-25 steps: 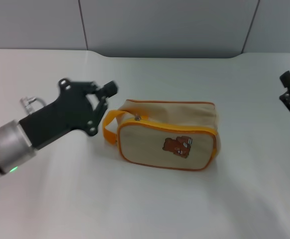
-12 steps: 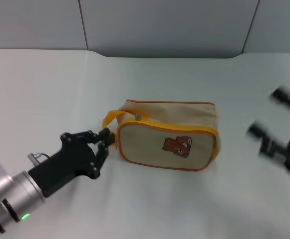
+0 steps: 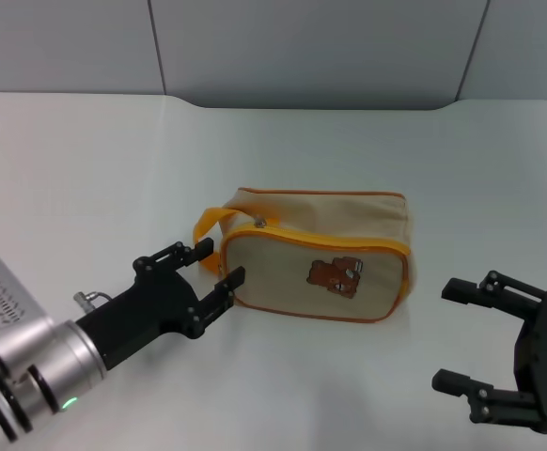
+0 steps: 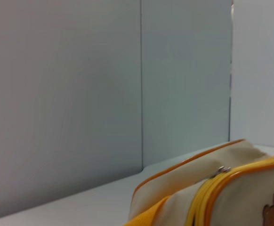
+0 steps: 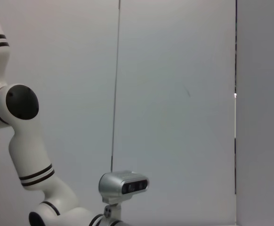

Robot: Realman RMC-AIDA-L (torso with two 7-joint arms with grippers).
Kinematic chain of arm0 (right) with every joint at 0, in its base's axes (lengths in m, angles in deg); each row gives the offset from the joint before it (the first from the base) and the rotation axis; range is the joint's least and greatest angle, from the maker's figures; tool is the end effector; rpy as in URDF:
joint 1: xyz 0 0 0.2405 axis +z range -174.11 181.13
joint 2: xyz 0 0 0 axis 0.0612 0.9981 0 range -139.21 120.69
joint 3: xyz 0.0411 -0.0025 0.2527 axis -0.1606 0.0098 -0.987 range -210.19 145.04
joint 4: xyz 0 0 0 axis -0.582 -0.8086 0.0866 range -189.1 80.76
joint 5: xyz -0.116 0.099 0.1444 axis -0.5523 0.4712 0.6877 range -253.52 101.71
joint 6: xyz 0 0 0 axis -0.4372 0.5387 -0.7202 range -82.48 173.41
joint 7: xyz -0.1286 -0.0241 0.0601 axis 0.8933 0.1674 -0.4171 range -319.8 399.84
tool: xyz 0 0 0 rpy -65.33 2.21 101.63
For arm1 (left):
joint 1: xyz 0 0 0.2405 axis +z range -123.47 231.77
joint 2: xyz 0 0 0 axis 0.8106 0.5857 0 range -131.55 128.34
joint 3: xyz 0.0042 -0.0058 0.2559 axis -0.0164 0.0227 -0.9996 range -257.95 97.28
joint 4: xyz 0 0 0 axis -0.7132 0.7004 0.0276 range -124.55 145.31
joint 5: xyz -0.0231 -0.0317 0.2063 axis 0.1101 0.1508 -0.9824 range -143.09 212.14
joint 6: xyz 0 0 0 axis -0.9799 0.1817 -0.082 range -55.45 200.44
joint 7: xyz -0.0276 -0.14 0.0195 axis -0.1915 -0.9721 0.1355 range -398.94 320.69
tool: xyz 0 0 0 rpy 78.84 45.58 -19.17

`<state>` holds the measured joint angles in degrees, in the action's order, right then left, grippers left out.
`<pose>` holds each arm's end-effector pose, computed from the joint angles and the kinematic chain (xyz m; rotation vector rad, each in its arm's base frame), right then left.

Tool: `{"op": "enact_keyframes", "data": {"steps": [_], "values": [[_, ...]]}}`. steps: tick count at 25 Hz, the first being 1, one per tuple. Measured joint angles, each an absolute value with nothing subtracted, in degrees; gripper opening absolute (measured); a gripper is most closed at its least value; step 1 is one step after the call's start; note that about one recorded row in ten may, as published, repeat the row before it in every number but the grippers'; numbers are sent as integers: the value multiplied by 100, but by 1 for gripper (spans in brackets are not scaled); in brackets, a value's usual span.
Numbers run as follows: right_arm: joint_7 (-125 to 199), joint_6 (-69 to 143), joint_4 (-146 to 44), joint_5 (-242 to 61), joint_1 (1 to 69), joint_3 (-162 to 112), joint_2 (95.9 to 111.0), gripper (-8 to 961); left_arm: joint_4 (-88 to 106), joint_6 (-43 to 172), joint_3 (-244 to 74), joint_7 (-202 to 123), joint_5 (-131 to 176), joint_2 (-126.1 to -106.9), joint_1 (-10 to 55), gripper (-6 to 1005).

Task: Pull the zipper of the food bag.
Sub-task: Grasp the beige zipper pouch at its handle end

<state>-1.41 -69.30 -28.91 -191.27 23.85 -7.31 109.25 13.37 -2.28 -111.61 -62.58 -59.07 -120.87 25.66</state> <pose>0.2859 0.2261 0.0085 -2.5971 0.0627 1.1693 -0.2956 0.2826 -0.0844 -2.3232 -0.4120 -0.7690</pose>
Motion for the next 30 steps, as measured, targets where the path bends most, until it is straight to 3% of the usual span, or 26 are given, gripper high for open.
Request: {"op": "enact_keyframes", "data": {"steps": [9,19,25,30], "values": [[-665,-6767,-2712,-19410,2464,-704,10918,809,1416,101,-11134,-6538,-5959,-12087,2328,709],[-704,-6601,-2701,-19421,2454,-700,10932,809,1487,80,-11083,-6535,-5953,-12087,2315,472],[-708,-6516,-2700,-19421,2444,-700,10944,809,1486,0,-11057,-6510,-5948,-12087,2337,272],[-710,-6501,-2700,-19421,2438,-706,10951,809,1522,-73,-11057,-6509,-5958,-12087,2339,235]]}}
